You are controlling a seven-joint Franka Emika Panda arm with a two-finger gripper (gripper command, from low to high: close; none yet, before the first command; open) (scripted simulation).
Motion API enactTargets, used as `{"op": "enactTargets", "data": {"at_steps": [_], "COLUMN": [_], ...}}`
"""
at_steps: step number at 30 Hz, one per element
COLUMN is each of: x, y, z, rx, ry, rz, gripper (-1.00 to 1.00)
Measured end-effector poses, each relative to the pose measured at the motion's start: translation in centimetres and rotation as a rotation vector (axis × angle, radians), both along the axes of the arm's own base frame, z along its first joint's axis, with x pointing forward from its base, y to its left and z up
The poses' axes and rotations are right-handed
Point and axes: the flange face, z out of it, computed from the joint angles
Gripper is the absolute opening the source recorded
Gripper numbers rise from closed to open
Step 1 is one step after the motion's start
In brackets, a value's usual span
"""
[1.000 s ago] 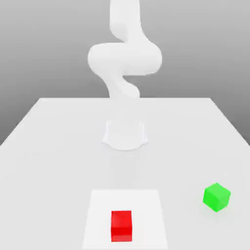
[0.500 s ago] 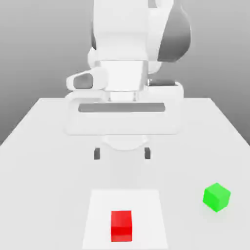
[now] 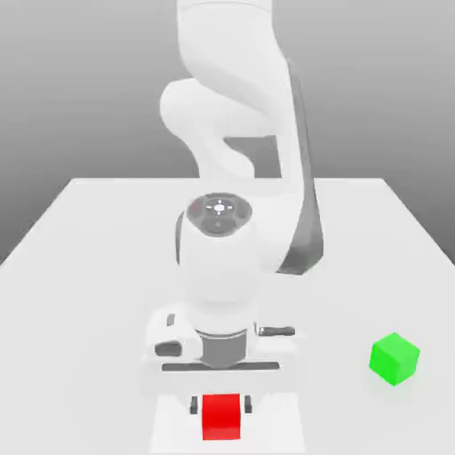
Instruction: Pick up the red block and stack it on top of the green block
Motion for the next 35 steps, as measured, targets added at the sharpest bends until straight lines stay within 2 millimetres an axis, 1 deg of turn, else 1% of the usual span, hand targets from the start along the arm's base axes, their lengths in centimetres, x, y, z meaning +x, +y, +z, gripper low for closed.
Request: {"op": "enactTargets", "data": {"at_steps": [1, 2, 3, 5, 8, 9, 11, 14, 16, 20, 25, 26, 27, 29, 31, 32, 35], "x": [0.0, 0.0, 0.0, 0.1, 0.0, -0.1, -0.5, -1.5, -2.5, -5.4, -10.1, -11.1, -11.8, -11.4, -11.3, -11.4, -11.4], "y": [0.0, 0.0, 0.0, 0.0, 0.1, 1.0, 3.9, 8.7, 12.1, 18.8, 25.6, 26.7, 27.6, 27.2, 27.1, 27.0, 27.0], "z": [0.0, -0.5, -0.1, 1.7, 5.0, 5.6, 6.4, 7.1, 7.5, 8.4, 9.3, 9.5, 8.9, 7.0, 4.7, 3.7, 3.7], "rx": [0.000, 0.000, 0.000, 0.000, 0.001, 0.001, 0.001, 0.002, 0.002, 0.002, 0.001, 0.001, 0.001, 0.001, 0.000, 0.000, 0.000], "ry": [0.000, 0.000, 0.000, 0.000, 0.000, 0.000, 0.000, 0.000, 0.000, 0.000, 0.001, 0.001, 0.000, 0.000, 0.000, 0.000, 0.000], "rz": [0.000, 0.000, 0.000, 0.000, 0.001, 0.021, 0.081, 0.184, 0.260, 0.416, 0.594, 0.628, 0.654, 0.638, 0.636, 0.636, 0.636], "gripper": [-1.00, -1.00, -1.00, -1.00, -1.00, -1.00, -1.00, -1.00, -1.00, -1.00, -1.00, -1.00, -1.00, -1.00, -1.00, 1.00, 1.00]}}
